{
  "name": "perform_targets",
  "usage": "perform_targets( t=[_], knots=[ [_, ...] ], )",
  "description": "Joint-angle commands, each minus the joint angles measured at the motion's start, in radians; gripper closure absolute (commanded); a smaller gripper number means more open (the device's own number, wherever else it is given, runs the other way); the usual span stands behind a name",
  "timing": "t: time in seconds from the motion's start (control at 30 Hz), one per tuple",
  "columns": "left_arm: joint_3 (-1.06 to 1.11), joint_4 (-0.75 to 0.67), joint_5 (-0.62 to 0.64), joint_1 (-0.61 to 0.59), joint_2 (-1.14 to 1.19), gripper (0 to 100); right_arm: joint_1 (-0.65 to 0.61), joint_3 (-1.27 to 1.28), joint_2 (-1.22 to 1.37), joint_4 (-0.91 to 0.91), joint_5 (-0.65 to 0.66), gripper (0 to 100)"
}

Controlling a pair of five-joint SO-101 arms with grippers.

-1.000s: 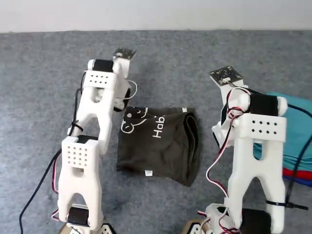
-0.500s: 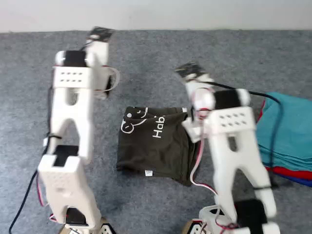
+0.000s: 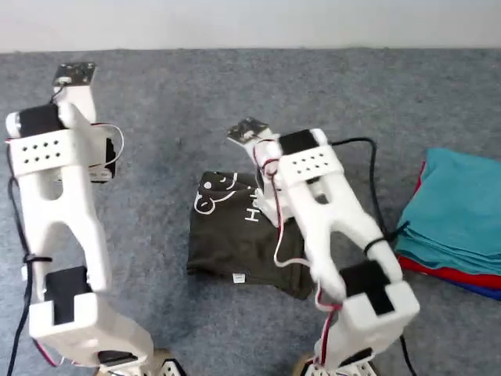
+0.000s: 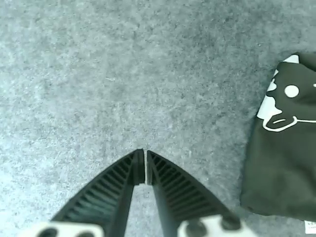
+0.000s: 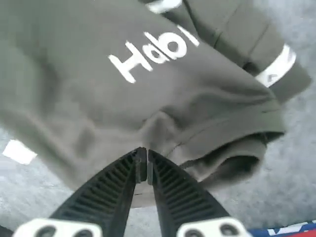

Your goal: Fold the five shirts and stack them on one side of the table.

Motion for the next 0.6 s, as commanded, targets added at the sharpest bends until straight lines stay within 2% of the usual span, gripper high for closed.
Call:
perform_targets(
  t=[0.0,0.1,0.2,0.37,0.47,0.57],
  knots=[
    [-0.004,0.018,0.005,-0.009,-0.052,99,0.142,0.006,0.035,-0.004,0.061,99.0],
    [-0.004,0.018,0.005,-0.009,-0.052,99,0.236,-0.008,0.035,0.044,0.114,99.0],
    [-0.004,0.018,0.005,-0.009,-0.052,99,0.242,-0.072,0.005,0.136,0.147,99.0],
    [-0.004,0.018,0.005,-0.009,-0.052,99,0.099,-0.209,-0.081,0.196,0.149,99.0],
    [-0.004,0.018,0.005,-0.009,-0.052,99,0.012,-0.230,-0.074,0.096,0.149,99.0],
    [-0.004,0.018,0.005,-0.009,-0.052,99,-0.024,-0.229,0.007,0.015,0.149,99.0]
  ],
)
